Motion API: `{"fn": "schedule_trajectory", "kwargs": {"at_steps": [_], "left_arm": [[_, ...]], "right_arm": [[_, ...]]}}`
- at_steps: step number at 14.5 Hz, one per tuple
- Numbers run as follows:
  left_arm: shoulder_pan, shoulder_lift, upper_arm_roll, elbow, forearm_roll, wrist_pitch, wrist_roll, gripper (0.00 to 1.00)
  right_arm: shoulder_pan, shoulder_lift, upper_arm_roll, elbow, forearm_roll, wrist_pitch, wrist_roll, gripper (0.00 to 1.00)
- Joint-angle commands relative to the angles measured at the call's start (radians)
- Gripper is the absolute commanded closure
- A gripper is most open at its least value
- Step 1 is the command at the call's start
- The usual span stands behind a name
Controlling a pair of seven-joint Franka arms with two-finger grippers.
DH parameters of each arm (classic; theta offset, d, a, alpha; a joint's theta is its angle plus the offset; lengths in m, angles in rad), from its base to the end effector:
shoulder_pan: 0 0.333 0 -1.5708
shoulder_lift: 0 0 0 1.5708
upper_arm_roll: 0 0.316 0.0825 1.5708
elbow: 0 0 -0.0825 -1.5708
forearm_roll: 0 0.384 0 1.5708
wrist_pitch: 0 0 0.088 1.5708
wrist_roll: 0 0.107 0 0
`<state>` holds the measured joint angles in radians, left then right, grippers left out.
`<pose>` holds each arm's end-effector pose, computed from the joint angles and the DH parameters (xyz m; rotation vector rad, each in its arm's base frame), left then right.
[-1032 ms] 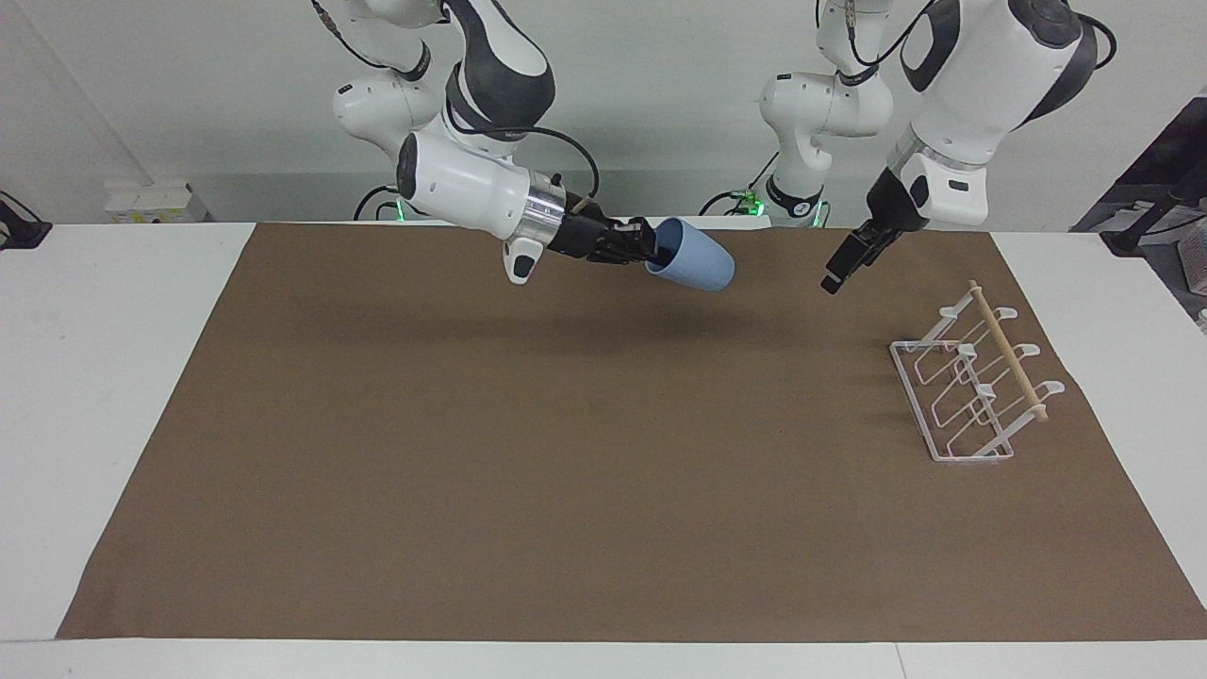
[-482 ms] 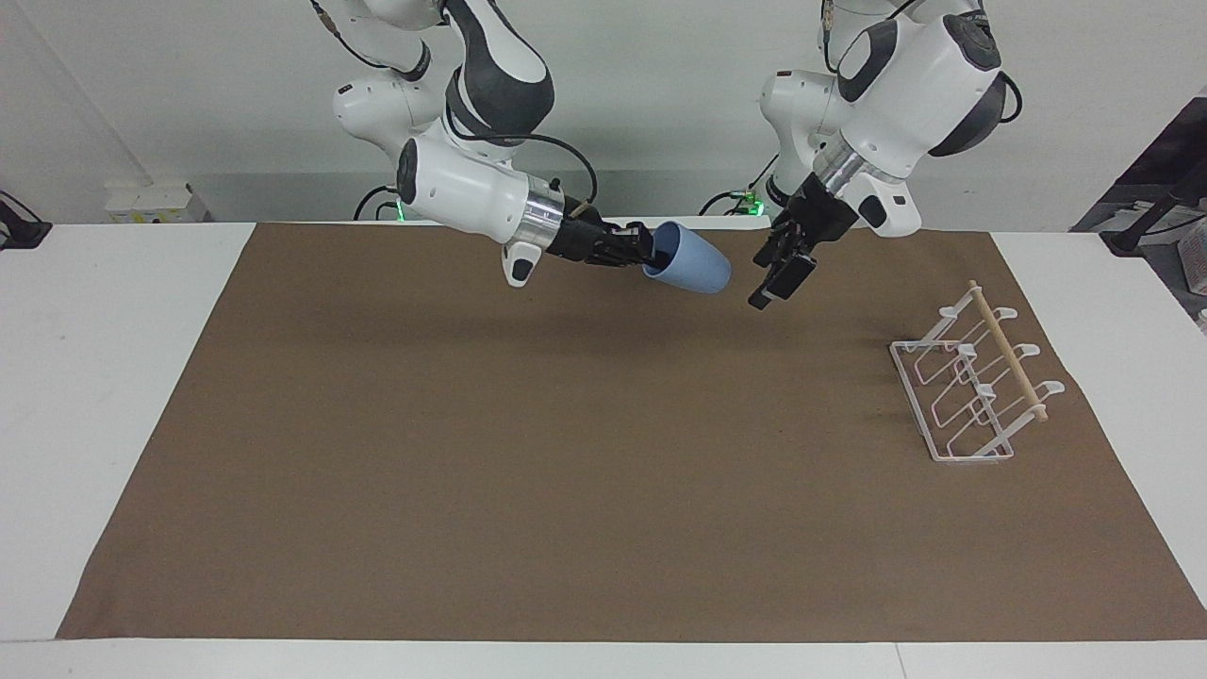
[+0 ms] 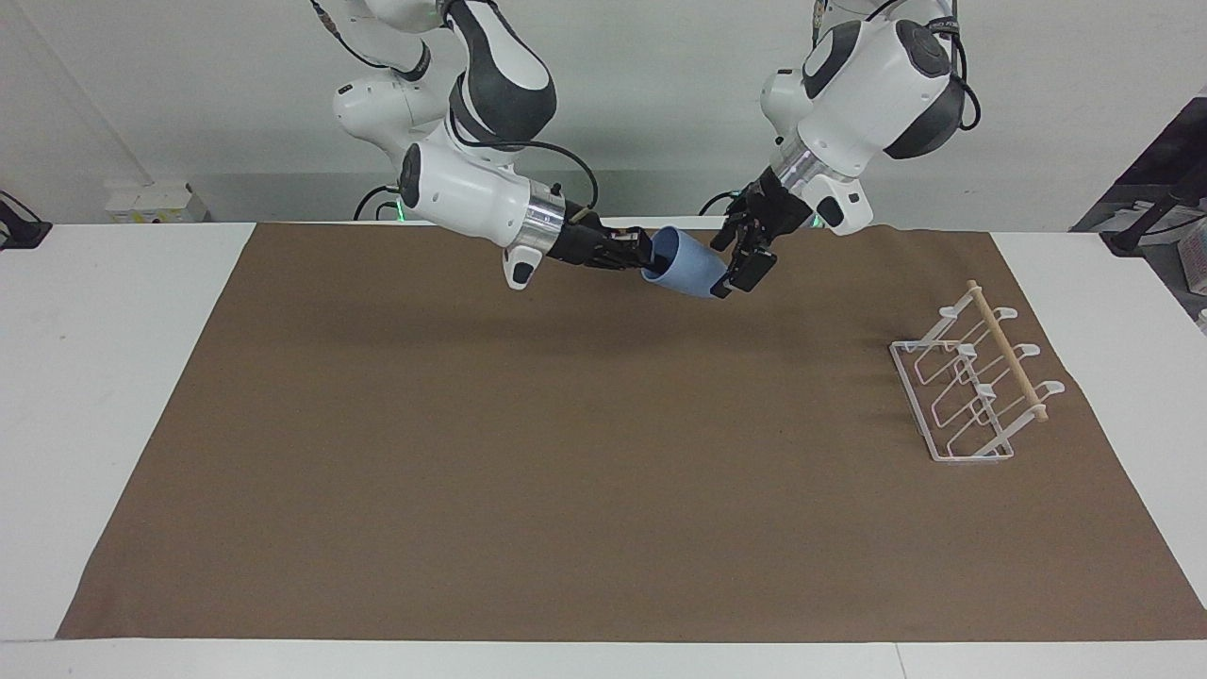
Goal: Hang cup on cup holder
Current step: 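Grasp the cup base with the left gripper while the right gripper holds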
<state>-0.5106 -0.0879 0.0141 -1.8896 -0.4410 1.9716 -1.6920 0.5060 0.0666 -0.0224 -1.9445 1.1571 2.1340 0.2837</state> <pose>0.4736 -0.2875 0.5629 2.1755 1.7149 -0.4188 0.5103 0.3133 0.4818 -2.1091 0.4380 0.3229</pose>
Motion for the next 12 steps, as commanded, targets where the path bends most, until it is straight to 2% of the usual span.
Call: {"fn": "schedule_trajectory", "kwargs": {"at_steps": [1, 3, 9, 11, 12], "left_arm": [[-0.014, -0.041, 0.010, -0.083, -0.047, 0.084, -0.031, 0.00], [-0.025, -0.030, 0.010, -0.095, -0.076, 0.147, -0.055, 0.00], [-0.052, -0.010, 0.010, -0.105, -0.122, 0.184, -0.055, 0.02], [-0.066, -0.012, 0.009, -0.103, -0.134, 0.182, -0.057, 0.11], [-0.066, -0.010, 0.009, -0.103, -0.139, 0.179, -0.057, 0.21]], "right_arm": [[0.008, -0.016, -0.001, -0.017, 0.024, 0.021, 0.005, 1.00], [0.009, -0.016, -0.001, -0.017, 0.023, 0.024, 0.006, 1.00], [0.009, -0.011, -0.001, -0.007, 0.024, 0.026, 0.006, 1.00], [0.009, -0.011, -0.001, -0.007, 0.024, 0.027, 0.008, 1.00], [0.009, -0.011, -0.001, -0.005, 0.024, 0.026, 0.011, 1.00]]}}
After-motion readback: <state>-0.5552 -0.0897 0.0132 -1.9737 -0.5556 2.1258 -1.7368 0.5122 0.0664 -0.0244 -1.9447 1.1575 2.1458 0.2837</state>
